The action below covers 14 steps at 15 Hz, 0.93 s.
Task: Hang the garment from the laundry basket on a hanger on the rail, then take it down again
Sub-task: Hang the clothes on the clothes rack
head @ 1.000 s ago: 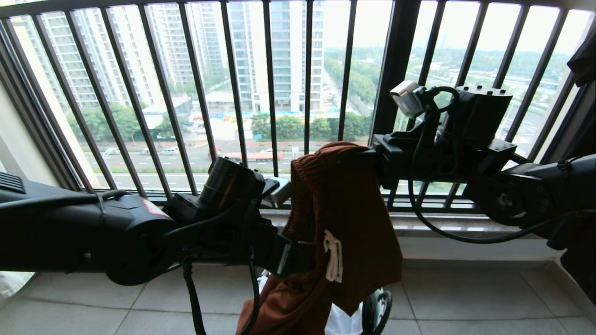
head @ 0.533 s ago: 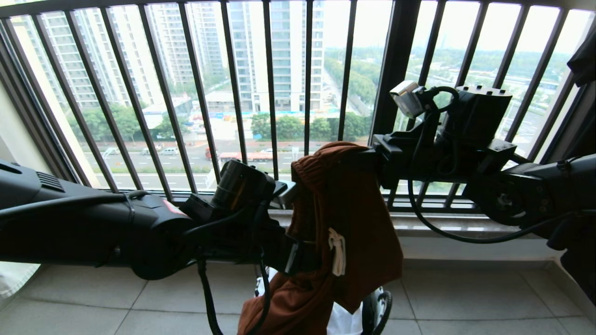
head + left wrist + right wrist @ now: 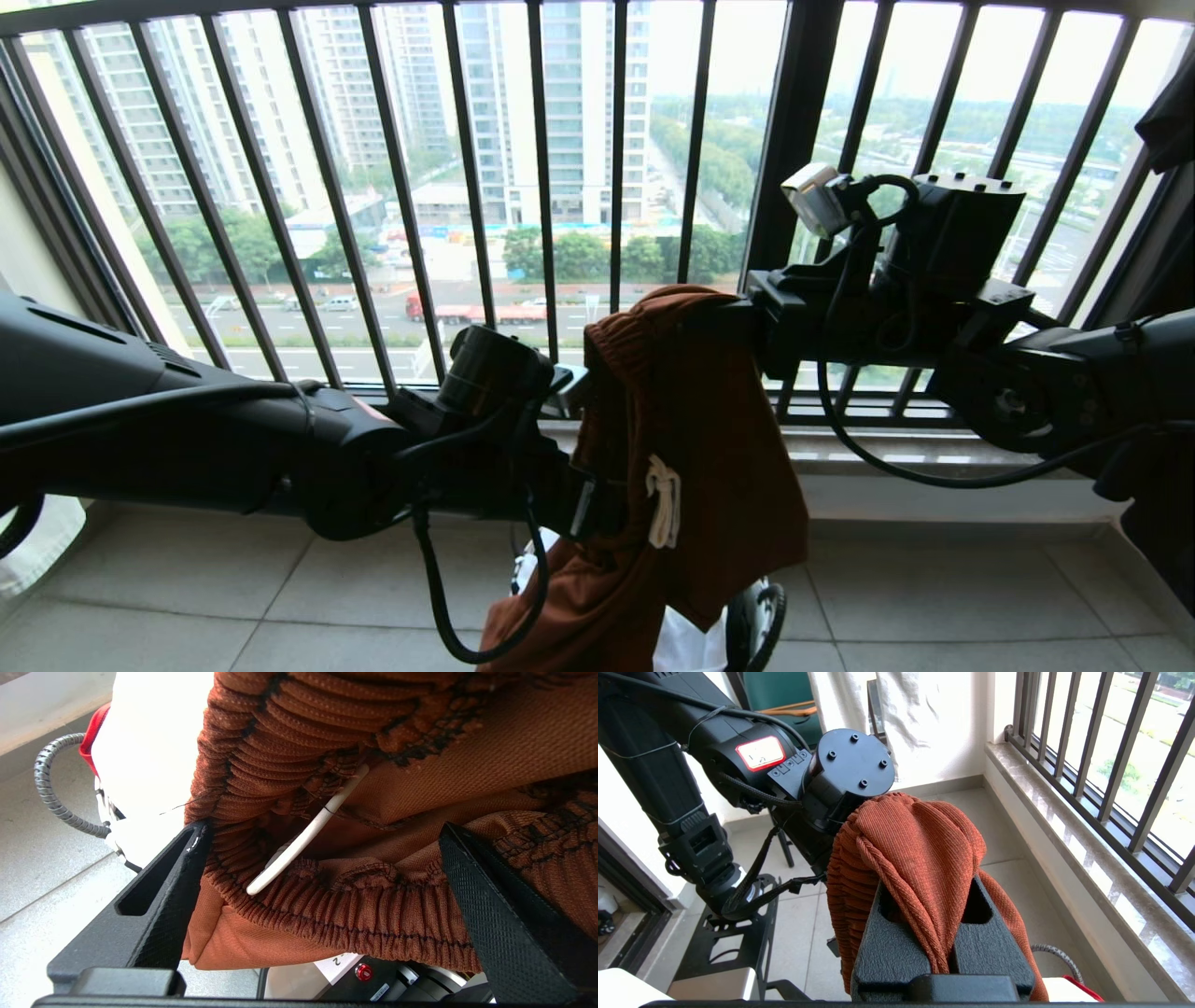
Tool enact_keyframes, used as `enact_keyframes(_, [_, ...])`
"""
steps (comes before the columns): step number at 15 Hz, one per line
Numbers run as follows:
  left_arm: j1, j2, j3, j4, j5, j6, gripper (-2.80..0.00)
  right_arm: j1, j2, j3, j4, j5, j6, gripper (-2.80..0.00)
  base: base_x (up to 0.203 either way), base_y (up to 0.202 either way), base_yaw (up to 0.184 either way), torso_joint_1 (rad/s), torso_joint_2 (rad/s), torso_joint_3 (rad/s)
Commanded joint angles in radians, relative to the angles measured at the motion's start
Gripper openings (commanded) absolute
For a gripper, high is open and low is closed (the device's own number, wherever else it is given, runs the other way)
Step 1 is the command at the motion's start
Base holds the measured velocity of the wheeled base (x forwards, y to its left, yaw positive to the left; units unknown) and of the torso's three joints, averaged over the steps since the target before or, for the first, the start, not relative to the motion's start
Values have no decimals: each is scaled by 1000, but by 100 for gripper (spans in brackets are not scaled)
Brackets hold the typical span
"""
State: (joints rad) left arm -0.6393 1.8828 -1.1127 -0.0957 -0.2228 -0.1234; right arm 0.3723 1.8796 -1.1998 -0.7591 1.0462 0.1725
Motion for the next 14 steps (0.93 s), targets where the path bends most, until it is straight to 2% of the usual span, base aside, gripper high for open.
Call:
enact_keyframes(1, [4, 1, 4, 1, -1, -1, 0, 0, 1, -1, -5, 6, 1, -280, 0, 0, 0, 0, 0, 0])
enact_keyframes(2, [5, 1, 4, 1, -1, -1, 0, 0, 1, -1, -5, 6, 1, -280, 0, 0, 0, 0, 0, 0])
enact_keyframes(3, [6, -1, 2, -1, -1, -1, -280, 0, 1, 0, -5, 6, 1, -280, 0, 0, 0, 0, 0, 0])
enact_keyframes(14, [16, -21, 6, -1, -1, -2, -280, 0, 0, -1, -5, 6, 1, -280, 0, 0, 0, 0, 0, 0])
